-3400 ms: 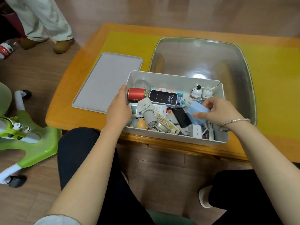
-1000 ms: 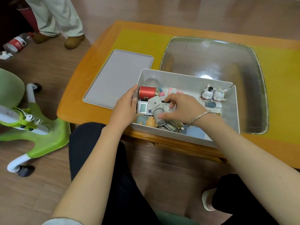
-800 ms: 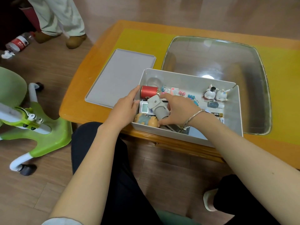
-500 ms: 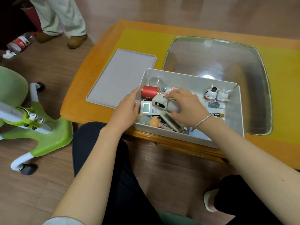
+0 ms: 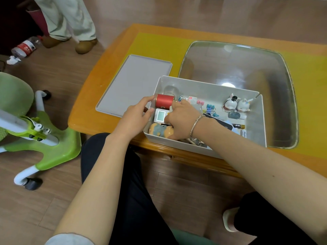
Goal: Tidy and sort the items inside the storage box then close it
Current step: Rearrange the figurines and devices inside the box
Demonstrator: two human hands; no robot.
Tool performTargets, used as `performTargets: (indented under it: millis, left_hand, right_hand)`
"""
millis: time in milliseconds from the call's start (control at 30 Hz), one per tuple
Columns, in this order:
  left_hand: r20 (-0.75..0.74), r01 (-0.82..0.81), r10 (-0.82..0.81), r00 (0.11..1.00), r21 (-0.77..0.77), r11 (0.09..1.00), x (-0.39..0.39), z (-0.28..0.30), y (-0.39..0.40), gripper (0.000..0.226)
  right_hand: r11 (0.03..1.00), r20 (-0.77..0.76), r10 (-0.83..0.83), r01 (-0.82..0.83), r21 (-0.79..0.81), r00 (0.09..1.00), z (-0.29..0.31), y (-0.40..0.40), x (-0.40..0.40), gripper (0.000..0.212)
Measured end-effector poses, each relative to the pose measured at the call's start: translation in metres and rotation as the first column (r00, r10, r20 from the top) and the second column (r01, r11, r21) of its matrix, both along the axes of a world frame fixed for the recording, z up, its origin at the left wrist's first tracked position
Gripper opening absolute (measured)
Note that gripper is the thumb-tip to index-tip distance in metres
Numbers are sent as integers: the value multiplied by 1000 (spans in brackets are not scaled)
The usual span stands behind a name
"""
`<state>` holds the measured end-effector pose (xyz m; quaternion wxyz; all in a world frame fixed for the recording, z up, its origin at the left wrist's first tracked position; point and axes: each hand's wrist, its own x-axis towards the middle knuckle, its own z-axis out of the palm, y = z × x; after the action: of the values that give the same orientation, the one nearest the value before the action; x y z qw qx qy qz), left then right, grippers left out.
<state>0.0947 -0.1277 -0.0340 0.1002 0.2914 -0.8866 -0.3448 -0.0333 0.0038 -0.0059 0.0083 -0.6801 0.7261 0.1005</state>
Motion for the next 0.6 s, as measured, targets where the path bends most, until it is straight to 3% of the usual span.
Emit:
performTargets:
  millis: [333,600]
  left_hand:
    - [1,-17,17,1000,3,1000,-1,0,3,43]
    - [-52,-1,3,999,43,999,0,6,9,41]
  right_hand:
    - [1000,20,-9,8,6,1000,-16,5,1,33]
    - [979,381,-25,100,-180,924,9,24,-7,26]
